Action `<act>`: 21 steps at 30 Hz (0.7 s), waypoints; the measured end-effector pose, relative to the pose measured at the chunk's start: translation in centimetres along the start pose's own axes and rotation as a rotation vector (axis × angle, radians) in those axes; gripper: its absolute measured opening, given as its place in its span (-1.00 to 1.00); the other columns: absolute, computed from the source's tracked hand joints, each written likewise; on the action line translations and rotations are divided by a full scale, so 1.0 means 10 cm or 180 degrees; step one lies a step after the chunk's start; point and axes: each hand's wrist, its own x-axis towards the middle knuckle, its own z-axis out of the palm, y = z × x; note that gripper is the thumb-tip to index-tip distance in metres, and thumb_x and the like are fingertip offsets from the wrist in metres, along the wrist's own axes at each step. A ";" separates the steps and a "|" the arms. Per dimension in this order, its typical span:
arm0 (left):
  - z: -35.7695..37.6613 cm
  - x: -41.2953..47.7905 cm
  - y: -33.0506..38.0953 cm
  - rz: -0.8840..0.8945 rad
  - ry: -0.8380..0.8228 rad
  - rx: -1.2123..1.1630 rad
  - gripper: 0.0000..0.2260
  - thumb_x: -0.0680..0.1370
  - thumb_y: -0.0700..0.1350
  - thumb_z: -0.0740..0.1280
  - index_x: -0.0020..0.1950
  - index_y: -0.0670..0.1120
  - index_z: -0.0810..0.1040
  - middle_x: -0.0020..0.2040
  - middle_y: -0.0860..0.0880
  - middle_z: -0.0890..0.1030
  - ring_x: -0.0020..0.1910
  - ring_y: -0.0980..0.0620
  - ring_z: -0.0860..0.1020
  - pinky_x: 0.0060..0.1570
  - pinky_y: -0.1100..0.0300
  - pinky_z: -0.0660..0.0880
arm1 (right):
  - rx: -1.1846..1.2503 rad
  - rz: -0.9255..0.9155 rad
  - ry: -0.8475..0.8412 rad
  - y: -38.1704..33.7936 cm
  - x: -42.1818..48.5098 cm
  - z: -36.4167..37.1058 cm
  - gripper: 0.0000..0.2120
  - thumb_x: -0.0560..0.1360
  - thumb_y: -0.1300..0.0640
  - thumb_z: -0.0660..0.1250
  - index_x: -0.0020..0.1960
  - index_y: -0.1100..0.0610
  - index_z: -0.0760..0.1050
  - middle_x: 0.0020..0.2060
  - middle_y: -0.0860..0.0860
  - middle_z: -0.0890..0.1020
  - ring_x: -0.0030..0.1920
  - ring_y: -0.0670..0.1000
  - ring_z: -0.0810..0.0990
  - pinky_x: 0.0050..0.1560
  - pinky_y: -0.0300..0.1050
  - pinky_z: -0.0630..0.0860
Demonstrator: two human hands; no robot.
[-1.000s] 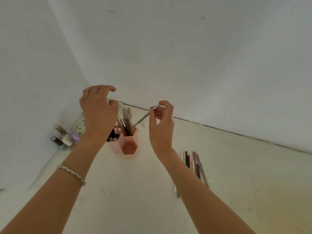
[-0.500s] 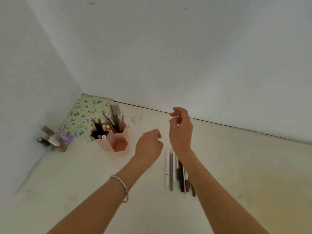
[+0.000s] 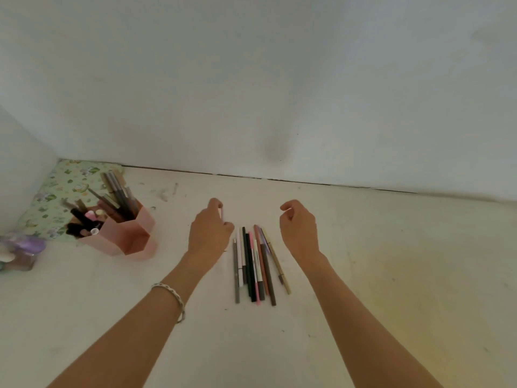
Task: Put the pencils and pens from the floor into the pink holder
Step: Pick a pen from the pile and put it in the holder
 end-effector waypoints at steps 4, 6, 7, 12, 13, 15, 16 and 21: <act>-0.18 0.13 0.24 0.0437 0.0457 -0.0339 -0.67 0.51 -0.20 0.33 0.25 0.01 0.44 -0.20 0.03 0.52 -0.26 0.07 0.54 -0.36 0.27 0.41 | -0.0935 0.0303 -0.1063 0.17 -0.12 0.12 -0.73 0.49 0.27 0.27 0.19 0.17 0.47 -0.06 0.07 0.59 -0.11 0.05 0.56 -0.12 -0.15 0.49; -0.20 0.14 0.32 0.0534 0.0506 -0.0426 -0.66 0.51 -0.20 0.33 0.25 0.04 0.45 -0.20 0.05 0.53 -0.24 0.07 0.55 -0.37 0.28 0.42 | -0.1282 0.0134 -0.1213 0.18 -0.18 0.20 -0.72 0.51 0.27 0.27 0.22 0.19 0.43 0.02 0.10 0.57 -0.04 0.07 0.56 -0.13 -0.17 0.45; -0.19 0.14 0.33 0.0552 0.0506 -0.0471 -0.66 0.51 -0.20 0.33 0.25 0.04 0.46 -0.20 0.05 0.53 -0.24 0.08 0.55 -0.38 0.30 0.42 | -0.1357 0.0071 -0.1230 0.18 -0.20 0.23 -0.73 0.52 0.29 0.26 0.22 0.21 0.42 0.05 0.12 0.56 -0.01 0.09 0.56 -0.12 -0.17 0.45; -0.22 0.08 0.26 0.0554 0.0511 -0.0634 -0.64 0.52 -0.21 0.33 0.29 0.05 0.47 -0.17 0.04 0.54 -0.26 0.13 0.55 -0.46 0.43 0.38 | -0.1284 0.0179 -0.1338 0.14 -0.19 0.33 -0.78 0.52 0.34 0.24 0.17 0.27 0.43 0.05 0.16 0.55 -0.01 0.09 0.56 -0.16 -0.20 0.41; -0.26 0.07 0.24 0.0574 0.0551 -0.0696 -0.64 0.52 -0.21 0.33 0.29 0.05 0.47 -0.17 0.04 0.54 -0.26 0.13 0.55 -0.49 0.44 0.39 | -0.1177 0.0249 -0.1341 0.14 -0.17 0.33 -0.80 0.53 0.33 0.25 0.15 0.28 0.45 0.02 0.15 0.56 -0.05 0.07 0.55 -0.17 -0.20 0.41; -0.46 0.09 0.18 0.0595 0.0770 -0.0802 -0.64 0.52 -0.22 0.35 0.28 0.05 0.47 -0.17 0.05 0.55 -0.26 0.15 0.56 -0.44 0.52 0.39 | -0.0879 0.0429 -0.1302 0.12 -0.12 0.29 -0.87 0.53 0.30 0.29 0.08 0.25 0.48 -0.06 0.10 0.56 -0.19 -0.03 0.50 -0.25 -0.23 0.41; -0.60 0.11 0.13 0.0591 0.0946 -0.0825 -0.64 0.51 -0.22 0.35 0.27 0.05 0.47 -0.19 0.08 0.55 -0.26 0.18 0.56 -0.39 0.52 0.38 | -0.0739 0.0525 -0.1266 0.09 -0.09 0.27 -0.89 0.52 0.27 0.31 0.04 0.22 0.49 -0.10 0.07 0.55 -0.26 -0.08 0.47 -0.32 -0.27 0.40; -1.44 0.24 -0.23 0.0545 0.1920 -0.0709 -0.66 0.49 -0.19 0.36 0.22 0.07 0.44 -0.20 0.12 0.56 -0.28 0.24 0.57 -0.27 0.44 0.41 | 0.0064 0.0457 -0.0911 -0.28 0.08 0.17 -0.61 0.48 0.23 0.37 0.27 0.06 0.40 -0.25 -0.06 0.51 -0.34 -0.15 0.49 -0.48 -0.42 0.34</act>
